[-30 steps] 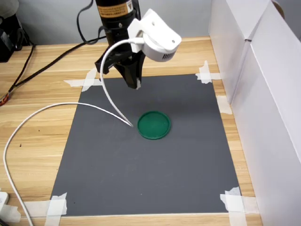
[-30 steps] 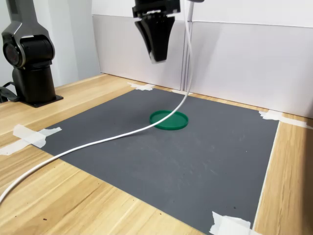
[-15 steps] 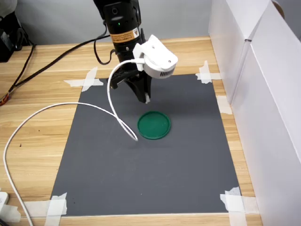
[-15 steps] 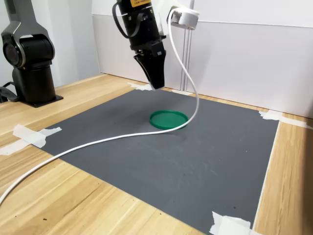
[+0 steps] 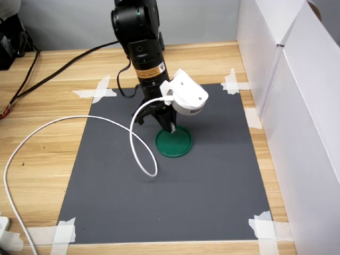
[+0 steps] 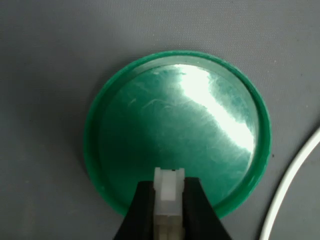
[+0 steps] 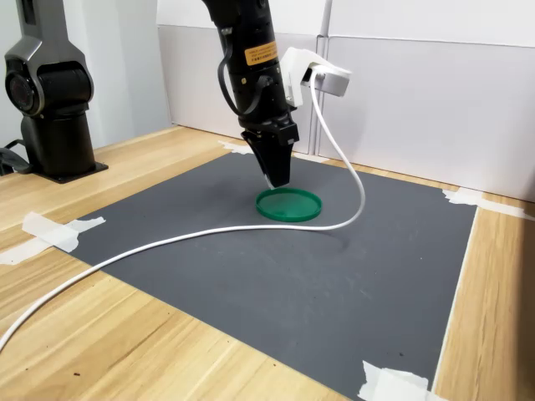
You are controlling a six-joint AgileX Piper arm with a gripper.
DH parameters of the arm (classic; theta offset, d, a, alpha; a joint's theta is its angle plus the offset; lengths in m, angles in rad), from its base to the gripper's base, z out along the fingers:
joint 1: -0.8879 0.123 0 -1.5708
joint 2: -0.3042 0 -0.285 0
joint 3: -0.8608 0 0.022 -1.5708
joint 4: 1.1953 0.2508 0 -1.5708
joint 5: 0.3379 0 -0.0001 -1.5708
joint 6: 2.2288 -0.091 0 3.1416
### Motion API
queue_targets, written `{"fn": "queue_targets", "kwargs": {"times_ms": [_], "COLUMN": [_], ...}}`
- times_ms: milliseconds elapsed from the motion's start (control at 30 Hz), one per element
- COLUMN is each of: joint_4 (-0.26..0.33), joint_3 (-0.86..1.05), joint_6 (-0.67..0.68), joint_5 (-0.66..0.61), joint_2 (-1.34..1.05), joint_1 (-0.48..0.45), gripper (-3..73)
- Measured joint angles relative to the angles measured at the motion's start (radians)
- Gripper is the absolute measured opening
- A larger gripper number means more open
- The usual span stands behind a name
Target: Grasp a white terminal and put it in the green lid.
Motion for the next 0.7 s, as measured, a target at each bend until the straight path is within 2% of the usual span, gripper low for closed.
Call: {"fn": "queue_targets", "kwargs": {"times_ms": [167,333,467,567,700], "joint_4": [0.034,0.087,0.098,0.098,0.103], "joint_3": [-0.005,-0.005,-0.005,-0.005,-0.005], "joint_6": [0.064,0.099,0.104,0.104,0.087], "joint_5": [0.015,0.015,0.036,0.044,0.068], "joint_2": [0.019,0.023,0.023,0.023,0.005], "joint_1": [0.0,0.0,0.0,0.0,0.0], "gripper": [14.6,30.3,43.0,46.8,47.8]}}
